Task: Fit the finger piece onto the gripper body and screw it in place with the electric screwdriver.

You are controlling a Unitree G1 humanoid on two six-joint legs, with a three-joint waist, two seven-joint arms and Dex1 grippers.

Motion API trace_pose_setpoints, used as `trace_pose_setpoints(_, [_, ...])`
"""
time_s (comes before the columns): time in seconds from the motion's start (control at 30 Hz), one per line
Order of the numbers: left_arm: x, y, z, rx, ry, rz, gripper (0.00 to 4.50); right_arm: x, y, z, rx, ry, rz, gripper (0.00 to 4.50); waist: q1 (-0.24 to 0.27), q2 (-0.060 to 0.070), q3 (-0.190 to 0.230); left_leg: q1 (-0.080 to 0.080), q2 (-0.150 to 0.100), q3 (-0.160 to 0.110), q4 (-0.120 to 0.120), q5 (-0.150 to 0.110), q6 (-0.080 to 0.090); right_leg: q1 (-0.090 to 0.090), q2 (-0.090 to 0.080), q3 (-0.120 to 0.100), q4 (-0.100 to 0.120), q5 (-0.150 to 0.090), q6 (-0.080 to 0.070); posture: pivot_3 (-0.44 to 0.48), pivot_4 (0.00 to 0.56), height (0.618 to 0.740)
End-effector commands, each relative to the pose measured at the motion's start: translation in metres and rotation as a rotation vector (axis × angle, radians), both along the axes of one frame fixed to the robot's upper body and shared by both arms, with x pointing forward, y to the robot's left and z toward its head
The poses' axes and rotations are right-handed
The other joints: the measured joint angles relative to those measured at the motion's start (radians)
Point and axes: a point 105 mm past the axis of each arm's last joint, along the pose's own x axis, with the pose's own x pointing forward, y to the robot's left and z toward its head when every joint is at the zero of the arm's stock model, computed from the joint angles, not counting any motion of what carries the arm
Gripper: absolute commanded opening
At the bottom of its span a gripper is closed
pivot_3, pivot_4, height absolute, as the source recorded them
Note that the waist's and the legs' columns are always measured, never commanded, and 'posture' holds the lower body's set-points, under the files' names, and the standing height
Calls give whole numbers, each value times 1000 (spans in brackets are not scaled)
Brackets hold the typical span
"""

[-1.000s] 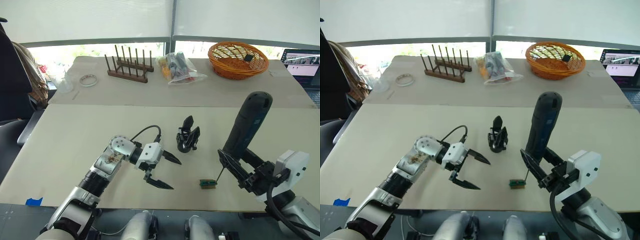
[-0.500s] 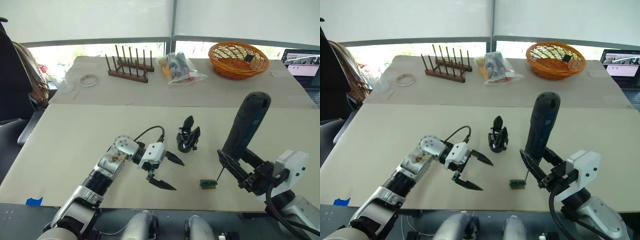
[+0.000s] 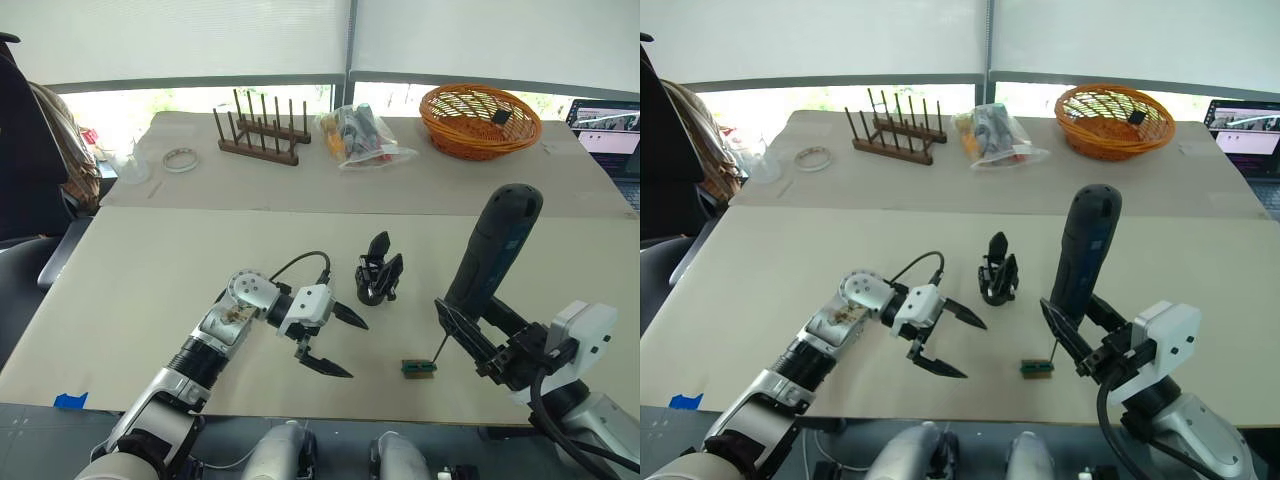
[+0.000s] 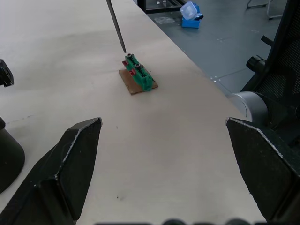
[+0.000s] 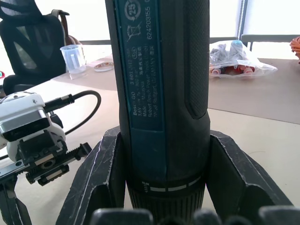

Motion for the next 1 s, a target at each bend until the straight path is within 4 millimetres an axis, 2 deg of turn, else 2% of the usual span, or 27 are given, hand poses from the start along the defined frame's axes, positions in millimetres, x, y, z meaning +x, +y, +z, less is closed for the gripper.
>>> trace_pose_setpoints(0.03, [-1,-2,4,-22,-24,-13,4500,-5,4,14,2,-76,17,1975,0,0,0,0,0,0,0,0,0,0,0,0,0,0,0,0,150,740])
trace_pose_setpoints(1.0, [3,-2,2,-30,-47,-13,4500,-6,-4,11,1,-76,-9,1975,0,0,0,0,0,0,0,0,1,0,0,0,0,0,0,0,150,740])
